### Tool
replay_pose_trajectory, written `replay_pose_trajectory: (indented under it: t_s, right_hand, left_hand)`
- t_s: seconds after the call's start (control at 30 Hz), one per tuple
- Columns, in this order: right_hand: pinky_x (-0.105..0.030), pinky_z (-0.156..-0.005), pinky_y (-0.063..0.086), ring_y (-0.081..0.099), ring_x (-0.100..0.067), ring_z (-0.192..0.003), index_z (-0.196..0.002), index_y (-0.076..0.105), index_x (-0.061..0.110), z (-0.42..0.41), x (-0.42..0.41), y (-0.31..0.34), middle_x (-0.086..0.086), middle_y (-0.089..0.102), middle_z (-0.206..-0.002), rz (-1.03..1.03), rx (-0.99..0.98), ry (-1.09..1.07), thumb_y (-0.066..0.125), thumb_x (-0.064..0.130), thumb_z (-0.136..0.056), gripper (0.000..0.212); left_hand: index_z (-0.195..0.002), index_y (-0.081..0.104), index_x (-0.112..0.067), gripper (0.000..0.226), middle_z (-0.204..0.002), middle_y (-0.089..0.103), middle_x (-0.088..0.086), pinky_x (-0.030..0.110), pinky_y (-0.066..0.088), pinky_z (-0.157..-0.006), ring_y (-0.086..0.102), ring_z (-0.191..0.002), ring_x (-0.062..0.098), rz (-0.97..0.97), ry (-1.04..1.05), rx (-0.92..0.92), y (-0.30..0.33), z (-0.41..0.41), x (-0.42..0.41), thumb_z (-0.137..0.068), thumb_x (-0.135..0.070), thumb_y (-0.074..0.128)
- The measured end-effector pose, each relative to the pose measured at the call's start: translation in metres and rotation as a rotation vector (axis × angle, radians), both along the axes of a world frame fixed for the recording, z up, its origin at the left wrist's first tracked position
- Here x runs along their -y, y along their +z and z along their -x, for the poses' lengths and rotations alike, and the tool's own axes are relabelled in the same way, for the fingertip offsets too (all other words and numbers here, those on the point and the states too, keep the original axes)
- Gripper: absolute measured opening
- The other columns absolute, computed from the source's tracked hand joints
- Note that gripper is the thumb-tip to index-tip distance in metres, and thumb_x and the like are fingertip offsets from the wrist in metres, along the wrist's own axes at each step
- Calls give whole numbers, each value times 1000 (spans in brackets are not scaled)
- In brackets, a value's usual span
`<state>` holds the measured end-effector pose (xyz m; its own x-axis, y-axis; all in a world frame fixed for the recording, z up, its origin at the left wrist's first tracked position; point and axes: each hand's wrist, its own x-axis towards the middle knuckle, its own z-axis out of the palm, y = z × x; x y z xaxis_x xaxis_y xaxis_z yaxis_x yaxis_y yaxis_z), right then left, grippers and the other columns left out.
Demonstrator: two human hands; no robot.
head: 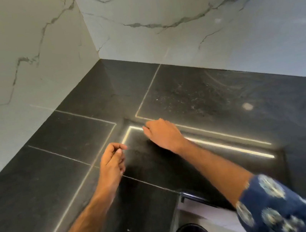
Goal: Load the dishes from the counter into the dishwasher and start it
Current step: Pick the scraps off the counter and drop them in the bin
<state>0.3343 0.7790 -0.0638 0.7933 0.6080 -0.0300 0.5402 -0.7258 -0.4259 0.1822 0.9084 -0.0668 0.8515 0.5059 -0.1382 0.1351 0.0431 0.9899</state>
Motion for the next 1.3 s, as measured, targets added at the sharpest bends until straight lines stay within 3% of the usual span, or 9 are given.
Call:
replay_pose_trajectory:
  t_s: [0.13,0.3,0.47,0.63,0.77,0.87,0.97,1.1,1.3]
  right_hand:
    - [-28,-56,32,43,-7,-55,-62,39,18,93,120,21,5,45,-56,-353,-304,-148,46,37,-103,46]
    - [-18,-41,23,29,-7,-46,-78,61,10,223,240,19,1,39,-58,-751,-993,-547,45,18,-105,33]
    - [-19,-55,48,56,-13,-65,-93,63,0,304,279,6,-10,58,-79,-1037,-1402,-823,38,-1,-99,27]
    - [-29,-82,56,65,-25,-86,-109,63,-8,336,296,-15,-19,66,-93,-1316,-1469,-884,43,4,-98,25]
    - [-32,-76,52,61,-25,-78,-107,62,-6,344,290,-56,-18,61,-92,-1326,-1523,-941,36,18,-104,36]
    - [-32,-79,50,60,-22,-81,-106,63,3,344,279,-95,-13,61,-94,-1351,-1650,-954,36,21,-106,33]
    - [-35,-88,51,63,-25,-97,-119,60,1,330,277,-138,-16,66,-108,-1372,-1665,-963,38,17,-104,31]
    - [-31,-89,52,64,-22,-85,-114,59,-6,304,277,-191,-19,66,-95,-1259,-1695,-1025,42,3,-100,24]
    - [-27,-66,50,52,-20,-63,-93,56,1,266,272,-286,-13,53,-75,-823,-1511,-1252,42,2,-100,16]
  left_hand:
    - [-99,56,-2,23,-58,30,-4,19,15,-44,22,-44,4,192,-250,-16,6,33,58,-104,0,34]
    - [-95,59,-1,26,-56,32,-3,19,11,-45,22,-40,3,307,-411,-113,5,100,152,-105,-3,35]
    - [-90,58,-8,29,-57,32,-3,18,18,-42,25,-39,3,405,-432,-224,0,171,226,-108,-12,35]
    - [-86,57,-10,29,-60,50,0,22,30,-44,42,-46,9,520,-326,-372,-16,209,267,-106,-20,38]
    - [-106,61,-3,30,-94,67,16,37,51,-72,63,-81,26,448,-293,-461,-40,212,294,-106,-20,37]
    - [-114,62,-7,32,-106,65,8,43,51,-94,62,-100,21,118,-367,-510,-66,212,311,-106,-30,40]
    - [-124,60,-15,34,-117,63,0,29,45,-98,58,-109,11,-219,-502,-419,-91,211,317,-107,-37,40]
    - [-130,58,-9,36,-127,59,3,25,38,-104,51,-119,12,-480,-389,-331,-123,208,310,-106,-29,41]
    - [-138,52,-5,39,-141,51,13,37,34,-113,45,-133,26,-623,-381,-602,-207,210,279,-100,-13,53]
